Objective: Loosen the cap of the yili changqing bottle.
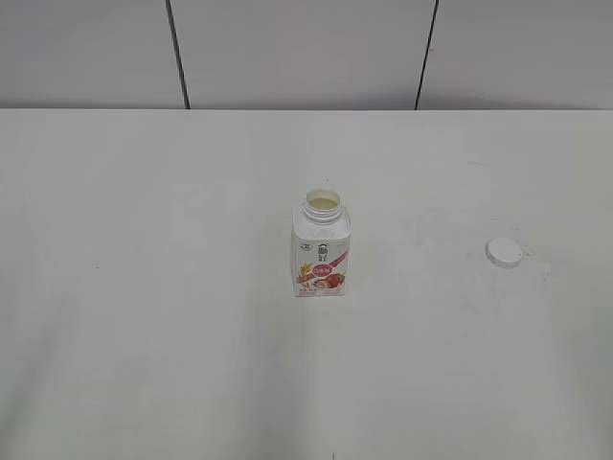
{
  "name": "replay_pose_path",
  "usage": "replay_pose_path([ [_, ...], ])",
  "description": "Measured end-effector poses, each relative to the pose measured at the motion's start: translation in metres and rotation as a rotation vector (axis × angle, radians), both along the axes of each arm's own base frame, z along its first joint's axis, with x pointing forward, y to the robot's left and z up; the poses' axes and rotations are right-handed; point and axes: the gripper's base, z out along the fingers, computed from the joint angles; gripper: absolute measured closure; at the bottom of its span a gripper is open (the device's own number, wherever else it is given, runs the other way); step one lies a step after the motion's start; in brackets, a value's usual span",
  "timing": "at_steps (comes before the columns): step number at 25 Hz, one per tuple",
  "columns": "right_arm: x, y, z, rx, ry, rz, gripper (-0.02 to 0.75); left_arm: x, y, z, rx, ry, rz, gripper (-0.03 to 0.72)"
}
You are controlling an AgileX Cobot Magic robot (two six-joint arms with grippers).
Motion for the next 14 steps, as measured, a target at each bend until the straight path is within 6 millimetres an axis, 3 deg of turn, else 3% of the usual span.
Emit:
replay_pose_path([
  [14, 0.0000, 0.0000, 0.0000, 0.001, 0.000, 0.000, 0.150, 0.0011, -0.0012, 0.0000, 0.000, 0.000, 0.127, 0.152],
])
